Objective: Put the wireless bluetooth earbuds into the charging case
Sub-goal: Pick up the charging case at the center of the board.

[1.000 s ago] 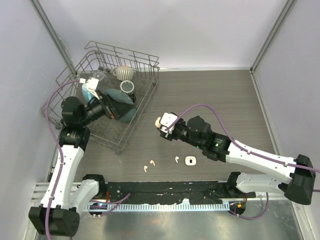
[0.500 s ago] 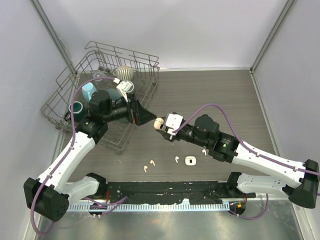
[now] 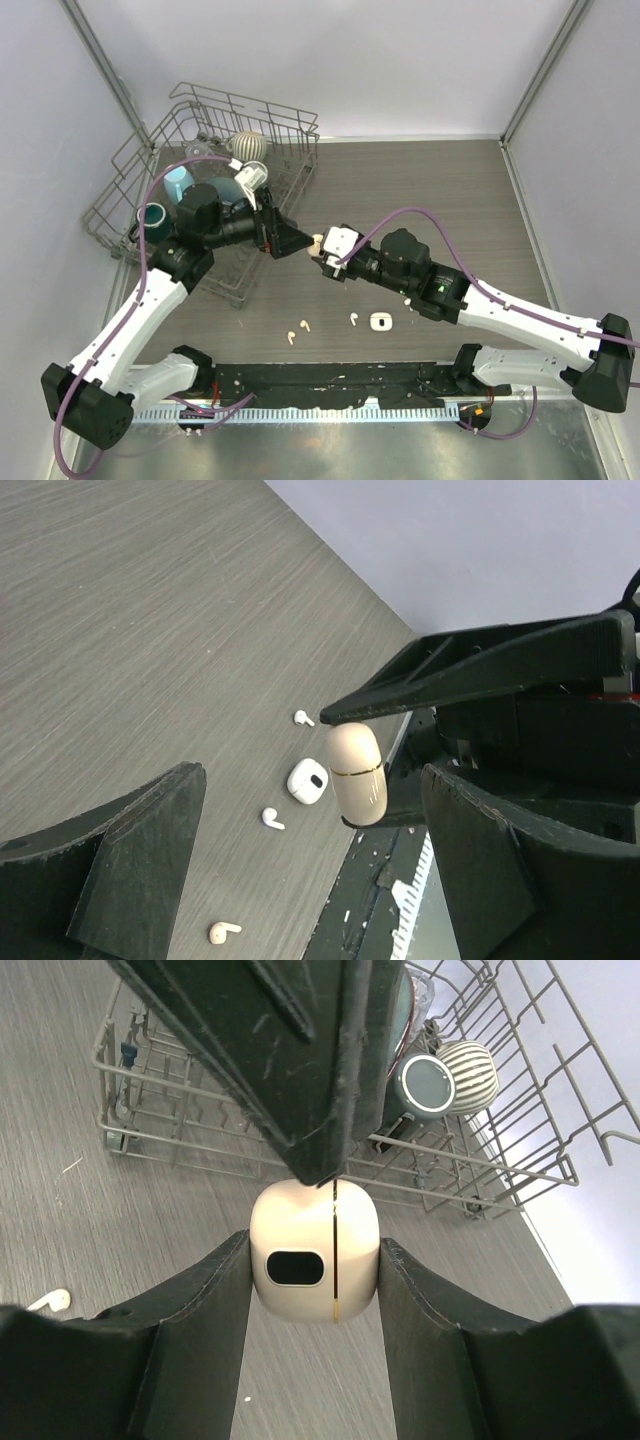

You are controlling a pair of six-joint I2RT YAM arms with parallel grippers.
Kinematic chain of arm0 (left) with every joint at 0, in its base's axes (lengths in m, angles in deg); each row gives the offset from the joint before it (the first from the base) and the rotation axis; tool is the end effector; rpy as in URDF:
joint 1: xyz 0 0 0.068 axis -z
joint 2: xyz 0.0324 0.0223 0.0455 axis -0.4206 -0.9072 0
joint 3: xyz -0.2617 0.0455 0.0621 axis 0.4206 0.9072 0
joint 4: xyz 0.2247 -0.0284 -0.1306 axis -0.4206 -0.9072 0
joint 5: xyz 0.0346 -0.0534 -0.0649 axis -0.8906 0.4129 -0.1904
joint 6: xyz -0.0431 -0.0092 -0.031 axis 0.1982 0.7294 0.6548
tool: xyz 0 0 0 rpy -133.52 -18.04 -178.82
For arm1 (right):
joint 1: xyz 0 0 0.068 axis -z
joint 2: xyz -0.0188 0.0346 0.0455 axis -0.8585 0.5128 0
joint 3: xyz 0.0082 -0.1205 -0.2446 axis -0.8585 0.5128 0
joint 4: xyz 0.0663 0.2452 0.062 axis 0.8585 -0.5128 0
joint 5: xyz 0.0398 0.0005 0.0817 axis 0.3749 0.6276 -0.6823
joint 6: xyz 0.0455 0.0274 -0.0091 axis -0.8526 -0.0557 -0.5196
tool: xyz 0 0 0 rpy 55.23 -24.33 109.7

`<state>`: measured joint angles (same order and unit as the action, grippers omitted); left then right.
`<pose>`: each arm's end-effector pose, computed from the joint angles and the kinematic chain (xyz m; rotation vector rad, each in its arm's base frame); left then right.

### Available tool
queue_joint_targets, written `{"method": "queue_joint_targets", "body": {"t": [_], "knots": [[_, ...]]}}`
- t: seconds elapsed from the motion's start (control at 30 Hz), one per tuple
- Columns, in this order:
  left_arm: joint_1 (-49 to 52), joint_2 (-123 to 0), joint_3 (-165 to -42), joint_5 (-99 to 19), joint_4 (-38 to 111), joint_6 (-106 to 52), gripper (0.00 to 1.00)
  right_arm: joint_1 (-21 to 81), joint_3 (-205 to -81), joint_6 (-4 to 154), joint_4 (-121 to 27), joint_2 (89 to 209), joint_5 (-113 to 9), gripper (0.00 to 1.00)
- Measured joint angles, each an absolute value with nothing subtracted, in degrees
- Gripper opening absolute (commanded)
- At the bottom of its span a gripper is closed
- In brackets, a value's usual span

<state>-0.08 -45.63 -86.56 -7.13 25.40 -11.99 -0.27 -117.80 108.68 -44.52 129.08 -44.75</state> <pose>0.2007 -0.1185 0.3609 0.5198 1.8531 -1.2628 0.1286 0.2177 0.3410 -1.1924 1.2716 0.4194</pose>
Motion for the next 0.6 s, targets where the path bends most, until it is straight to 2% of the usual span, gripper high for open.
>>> {"method": "queue_joint_targets", "body": {"t": [0.3,0.53,0.6], "knots": [[0.05,-45.5,-86.56,-3.57,24.02,-12.62,0.85,-0.27,-117.8,109.69,-41.87,129.08,-44.99,0.01],[1.32,-47.49,-86.56,-2.74,24.09,-12.65,0.72,-0.27,-117.8,110.45,-41.35,129.08,-46.48,0.01],[1.91,-48.23,-86.56,-2.67,24.07,-12.65,0.72,-0.27,-117.8,110.61,-41.35,129.08,-46.74,0.01]]}}
